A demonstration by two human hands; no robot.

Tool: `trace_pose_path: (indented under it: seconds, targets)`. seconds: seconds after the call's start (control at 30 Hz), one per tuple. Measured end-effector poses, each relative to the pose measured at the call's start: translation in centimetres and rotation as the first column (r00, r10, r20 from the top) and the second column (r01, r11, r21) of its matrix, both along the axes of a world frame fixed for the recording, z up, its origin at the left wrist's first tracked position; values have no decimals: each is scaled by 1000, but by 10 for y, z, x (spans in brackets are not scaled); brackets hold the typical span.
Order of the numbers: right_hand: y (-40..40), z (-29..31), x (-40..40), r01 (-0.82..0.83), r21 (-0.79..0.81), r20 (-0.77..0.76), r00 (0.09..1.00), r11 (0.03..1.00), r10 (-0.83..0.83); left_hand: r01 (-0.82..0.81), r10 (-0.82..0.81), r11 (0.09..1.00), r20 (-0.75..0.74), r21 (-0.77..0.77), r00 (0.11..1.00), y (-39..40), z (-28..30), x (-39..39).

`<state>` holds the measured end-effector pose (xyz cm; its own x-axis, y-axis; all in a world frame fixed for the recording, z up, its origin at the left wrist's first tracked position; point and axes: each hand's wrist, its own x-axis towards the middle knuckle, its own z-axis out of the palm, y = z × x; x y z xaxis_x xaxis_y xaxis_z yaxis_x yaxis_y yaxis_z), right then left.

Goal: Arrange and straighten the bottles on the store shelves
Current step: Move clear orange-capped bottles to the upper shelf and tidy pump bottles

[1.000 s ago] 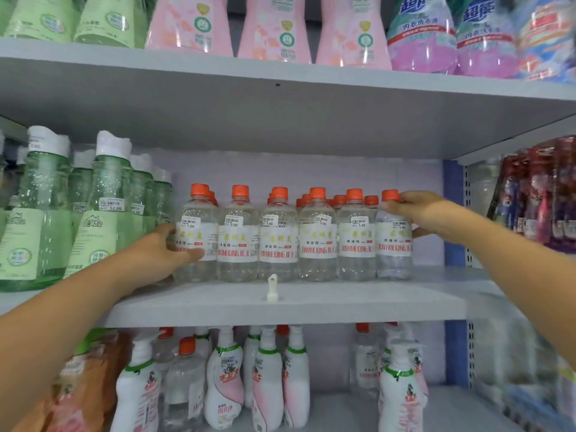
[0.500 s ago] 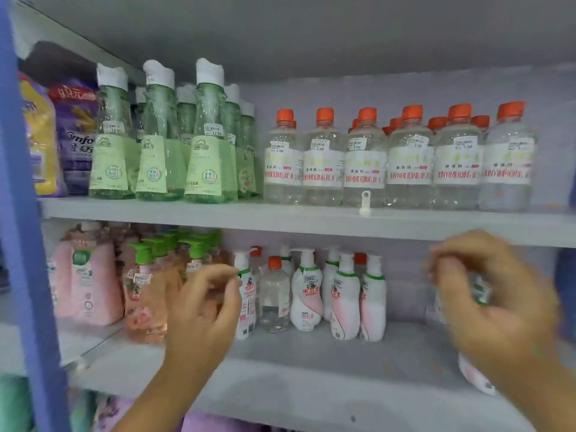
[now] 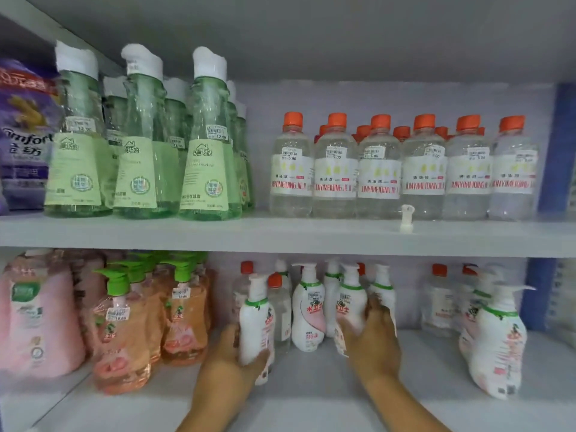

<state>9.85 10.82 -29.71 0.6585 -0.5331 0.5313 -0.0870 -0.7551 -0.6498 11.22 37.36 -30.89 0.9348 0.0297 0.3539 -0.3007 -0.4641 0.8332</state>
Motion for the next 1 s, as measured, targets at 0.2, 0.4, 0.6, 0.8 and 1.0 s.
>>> trace_pose_path:
  seconds: [0.2,0.4,0.6,0.8,1.0]
  targets:
    - [-10,-7,-1,46,-58,-78,996,997,-50,325,-320,938,-58,118,946,-63,6,-12]
    - [-28,-15,-6,93,35,-25,995,995,-92,-10,11,1000,147,-5,989,-59,14,24]
    - [-25,-11,-8,5,236,147,988,972,-40,177,-179,980,-18,-86,984,-49,16,58]
    - [46,6,-49,-458,-8,478,779,889,406,164,-170,971,-22,-174,985,-5,7,28]
    - [146,32,17,-643,393,271,765,658,585,13,12,966,92,-258,996,76,-14,-24]
